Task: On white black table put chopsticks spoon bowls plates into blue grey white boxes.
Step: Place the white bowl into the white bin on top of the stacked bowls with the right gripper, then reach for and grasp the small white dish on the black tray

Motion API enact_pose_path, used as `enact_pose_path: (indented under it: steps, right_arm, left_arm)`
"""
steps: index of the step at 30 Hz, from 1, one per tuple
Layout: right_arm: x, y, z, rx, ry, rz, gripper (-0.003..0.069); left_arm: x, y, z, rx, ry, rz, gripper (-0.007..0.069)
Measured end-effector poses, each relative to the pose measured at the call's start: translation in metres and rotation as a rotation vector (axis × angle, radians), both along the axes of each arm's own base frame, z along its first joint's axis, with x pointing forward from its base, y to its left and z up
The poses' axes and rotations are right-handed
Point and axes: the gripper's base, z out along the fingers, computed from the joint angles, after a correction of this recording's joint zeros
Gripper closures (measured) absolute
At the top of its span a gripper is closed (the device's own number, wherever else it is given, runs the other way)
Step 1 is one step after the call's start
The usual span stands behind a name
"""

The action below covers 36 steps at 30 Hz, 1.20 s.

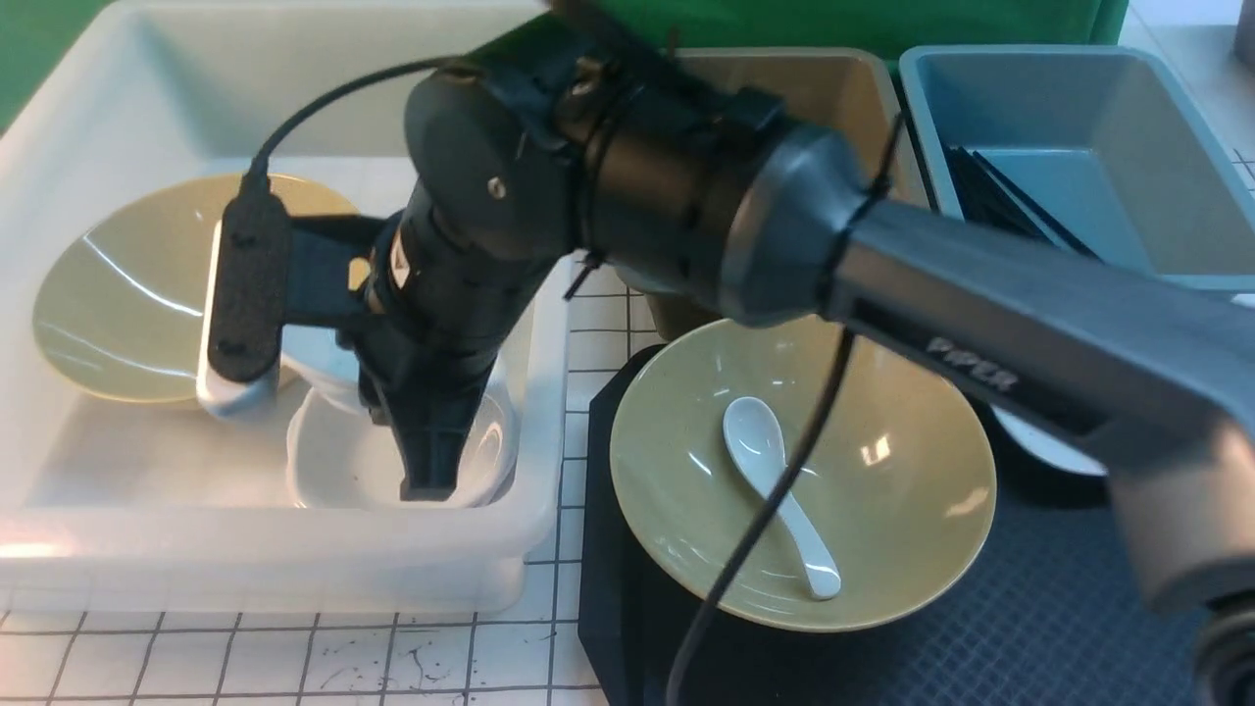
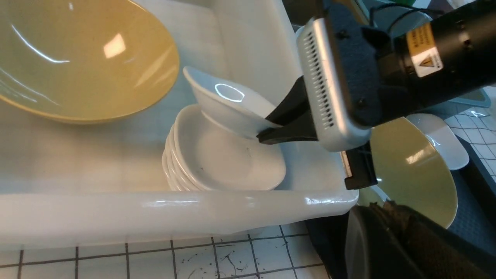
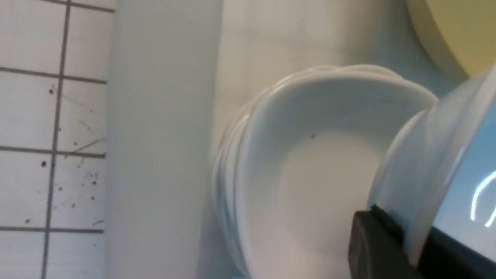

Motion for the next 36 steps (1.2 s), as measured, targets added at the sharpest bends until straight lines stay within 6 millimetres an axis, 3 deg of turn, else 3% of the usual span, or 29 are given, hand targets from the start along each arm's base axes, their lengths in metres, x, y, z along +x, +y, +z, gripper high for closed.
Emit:
enact_pose_path:
  steps: [8,11,15,17,22,27,30,33,36]
  right_arm:
    - [-0.005,0.005,-0.003,-0.003,0.049,-0.022,0.0571]
    - [-0.004,0.006,-0.008,-0.005,0.072,-0.047,0.0491]
    - [-0.006,0.005,-0.013,-0.030,0.118,-0.082,0.0292]
    - [-0.010,0.002,-0.004,-0.039,0.126,-0.082,0.0190]
    - [-0.024,-0.014,0.046,-0.009,0.127,-0.106,0.0095]
    - [-0.034,-0.041,0.099,0.081,0.046,-0.241,0.0155]
    - [-0.046,-0.073,0.120,0.082,0.017,-0.352,0.0275]
    - [-0.056,-0.115,0.118,0.032,0.038,-0.460,0.0384]
    - [-0.063,-0.174,0.103,-0.038,0.080,-0.603,0.0448]
  left_arm:
    - [0.000,0.000,0.001,0.003,-0.008,-0.003,0.0624]
    - [0.000,-0.001,0.002,-0.006,-0.013,-0.009,0.0624]
    - [-0.001,-0.003,0.002,-0.019,-0.014,-0.033,0.0624]
    - [-0.001,-0.004,0.003,-0.024,-0.015,-0.046,0.0624]
    - [-0.003,-0.010,0.005,-0.046,-0.037,-0.117,0.0624]
    - [0.000,-0.024,0.011,-0.082,-0.075,-0.231,0.0624]
    - [0.010,-0.038,0.010,-0.065,-0.042,-0.316,0.0624]
    - [0.021,-0.051,0.008,-0.041,-0.012,-0.381,0.0624]
    - [0.029,-0.060,0.007,-0.022,-0.010,-0.440,0.0624]
